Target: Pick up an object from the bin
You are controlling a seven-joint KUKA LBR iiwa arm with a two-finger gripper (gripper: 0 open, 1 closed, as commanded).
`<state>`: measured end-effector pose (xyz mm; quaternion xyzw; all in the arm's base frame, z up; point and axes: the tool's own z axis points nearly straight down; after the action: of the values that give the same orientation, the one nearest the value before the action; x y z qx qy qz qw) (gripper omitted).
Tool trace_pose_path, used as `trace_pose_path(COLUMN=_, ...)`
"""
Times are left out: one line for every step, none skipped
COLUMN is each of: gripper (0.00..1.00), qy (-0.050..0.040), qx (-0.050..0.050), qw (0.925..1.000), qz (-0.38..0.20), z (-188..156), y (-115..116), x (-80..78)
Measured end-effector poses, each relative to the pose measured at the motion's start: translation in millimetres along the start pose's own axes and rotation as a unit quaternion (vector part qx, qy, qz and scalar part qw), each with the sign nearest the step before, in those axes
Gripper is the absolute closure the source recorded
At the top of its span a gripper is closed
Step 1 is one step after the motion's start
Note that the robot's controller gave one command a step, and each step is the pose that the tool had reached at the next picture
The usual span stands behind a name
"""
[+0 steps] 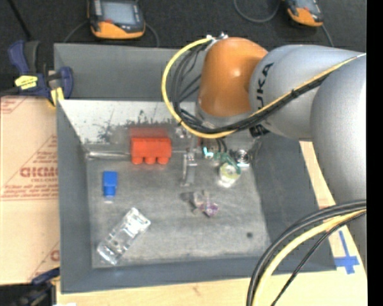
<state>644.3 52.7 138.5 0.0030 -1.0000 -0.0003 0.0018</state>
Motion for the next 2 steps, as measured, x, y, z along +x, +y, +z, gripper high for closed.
trace_pose_path(gripper=0.0, qy=-0.0092, qx=-0.001, qw=0.9999, qz=-0.014, z=67, y=45, x=-6.3)
trace_pose_path(gripper=0.0, qy=-0.0104, qx=0.0, qw=0.9837, qz=-0.18, z=64, y=82, x=-2.0)
